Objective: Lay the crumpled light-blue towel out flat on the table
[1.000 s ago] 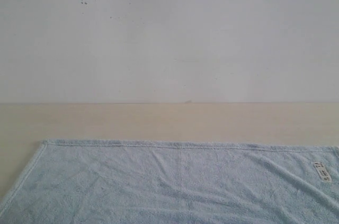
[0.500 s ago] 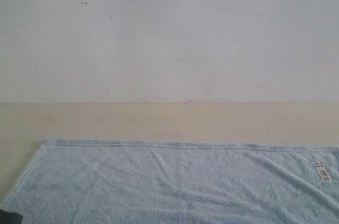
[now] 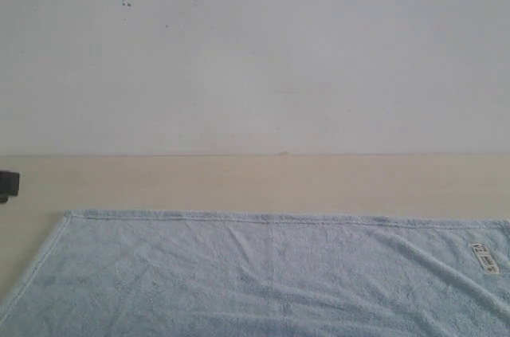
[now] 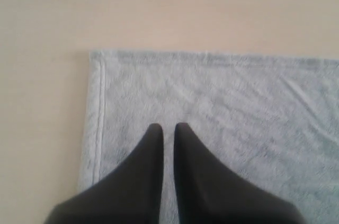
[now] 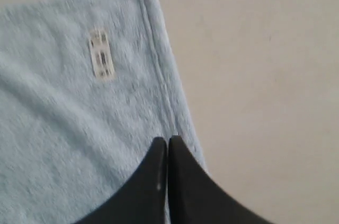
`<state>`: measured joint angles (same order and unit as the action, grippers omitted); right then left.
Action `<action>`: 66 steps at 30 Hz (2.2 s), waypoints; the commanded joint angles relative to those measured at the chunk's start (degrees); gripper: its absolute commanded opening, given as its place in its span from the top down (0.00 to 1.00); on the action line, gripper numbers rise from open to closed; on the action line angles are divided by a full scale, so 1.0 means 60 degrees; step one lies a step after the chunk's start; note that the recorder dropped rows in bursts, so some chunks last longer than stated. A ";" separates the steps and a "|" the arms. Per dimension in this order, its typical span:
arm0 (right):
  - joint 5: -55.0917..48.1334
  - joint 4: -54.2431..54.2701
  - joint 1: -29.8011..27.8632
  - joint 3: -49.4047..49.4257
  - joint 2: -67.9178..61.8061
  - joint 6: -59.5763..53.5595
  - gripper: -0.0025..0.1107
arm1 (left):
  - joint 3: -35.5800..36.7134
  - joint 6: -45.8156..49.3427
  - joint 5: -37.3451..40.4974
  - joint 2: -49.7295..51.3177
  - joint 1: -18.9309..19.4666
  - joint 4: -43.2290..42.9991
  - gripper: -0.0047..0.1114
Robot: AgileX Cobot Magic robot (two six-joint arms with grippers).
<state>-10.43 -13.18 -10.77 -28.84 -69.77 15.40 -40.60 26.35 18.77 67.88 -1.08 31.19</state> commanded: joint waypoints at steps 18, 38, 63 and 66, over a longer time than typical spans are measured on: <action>0.3460 -0.0029 0.3220 -0.0654 0.4570 -0.0108 0.98 | 0.0085 0.1131 0.0514 -0.3682 -0.0049 0.1339 0.88; 0.2450 0.0031 0.3220 -0.0654 0.7879 0.0091 0.98 | 0.1169 0.1131 0.0795 -0.4779 -0.0049 0.1339 0.88; 0.2059 0.2594 0.3220 0.3244 1.1628 -0.2094 0.98 | 0.1169 0.1131 0.0795 -0.4779 -0.0049 0.1339 0.88; 0.2057 0.2594 0.3220 0.3622 1.1628 -0.2135 0.98 | 0.1169 0.1131 0.0775 -0.4779 -0.0049 0.1339 0.88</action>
<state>2.43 2.12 8.47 -9.15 -0.34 3.43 -33.78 33.06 23.84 39.52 -1.08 38.84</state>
